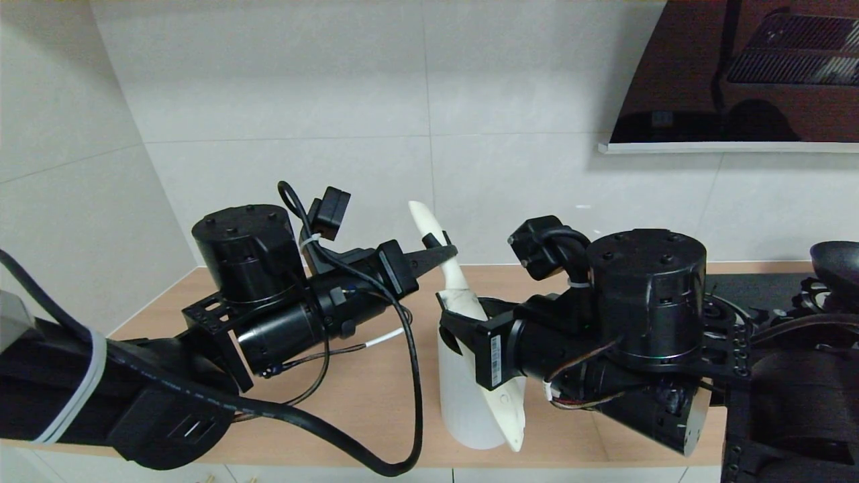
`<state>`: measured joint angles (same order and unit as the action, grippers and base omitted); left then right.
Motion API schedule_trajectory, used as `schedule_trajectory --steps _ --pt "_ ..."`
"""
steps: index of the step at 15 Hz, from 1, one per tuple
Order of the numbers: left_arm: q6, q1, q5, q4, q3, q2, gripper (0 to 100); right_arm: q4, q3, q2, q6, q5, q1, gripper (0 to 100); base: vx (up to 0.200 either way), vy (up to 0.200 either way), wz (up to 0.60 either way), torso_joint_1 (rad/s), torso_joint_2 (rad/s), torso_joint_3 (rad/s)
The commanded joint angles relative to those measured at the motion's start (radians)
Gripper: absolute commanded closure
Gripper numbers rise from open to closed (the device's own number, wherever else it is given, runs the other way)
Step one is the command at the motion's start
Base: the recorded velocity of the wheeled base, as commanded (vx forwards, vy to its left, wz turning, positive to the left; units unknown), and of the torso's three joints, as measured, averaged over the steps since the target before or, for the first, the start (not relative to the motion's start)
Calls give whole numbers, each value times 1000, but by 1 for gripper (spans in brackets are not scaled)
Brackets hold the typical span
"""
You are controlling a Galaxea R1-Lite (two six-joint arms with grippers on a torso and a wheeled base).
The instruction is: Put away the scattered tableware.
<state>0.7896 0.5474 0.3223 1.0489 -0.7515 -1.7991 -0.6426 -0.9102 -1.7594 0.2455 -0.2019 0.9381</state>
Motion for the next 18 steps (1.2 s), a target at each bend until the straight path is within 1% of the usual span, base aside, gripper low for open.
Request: schedule_trajectory --steps 1,2,3,9,11,12,13,14,16,17,18 --pt "0 0 1 0 -2 6 100 0 1 1 0 -1 1 100 0 0 0 0 0 0" --pt "0 0 3 -1 -2 6 100 0 -1 1 1 -1 1 100 0 0 0 0 0 0" --pt "0 0 3 -1 -2 7 100 0 -1 1 1 -1 1 0 0 0 0 0 0 0" --pt "0 0 -5 -20 -19 23 100 -28 7 1 0 -2 1 0 0 0 0 0 0 0" --pt "-1 -4 -6 -53 -34 50 100 -28 7 17 0 -5 -8 0 0 0 0 0 0 0" --pt "-3 -21 -9 -106 -60 84 100 -28 10 44 -2 -4 -45 0 0 0 0 0 0 0" --pt "-4 -32 -25 -159 -88 106 100 -26 11 64 -3 -2 -82 0 0 0 0 0 0 0" --pt "-6 -46 -68 -219 -127 119 100 -26 13 98 -3 4 -117 0 0 0 0 0 0 0" --pt "-13 -63 -174 -333 -210 121 100 -16 27 175 -6 24 -176 0 0 0 0 0 0 0" --pt "-27 -63 -227 -380 -244 123 100 -16 28 198 -9 35 -219 0 0 0 0 0 0 0" --pt "-58 -47 -293 -418 -272 123 100 -16 28 207 -11 38 -269 0 0 0 0 0 0 0"
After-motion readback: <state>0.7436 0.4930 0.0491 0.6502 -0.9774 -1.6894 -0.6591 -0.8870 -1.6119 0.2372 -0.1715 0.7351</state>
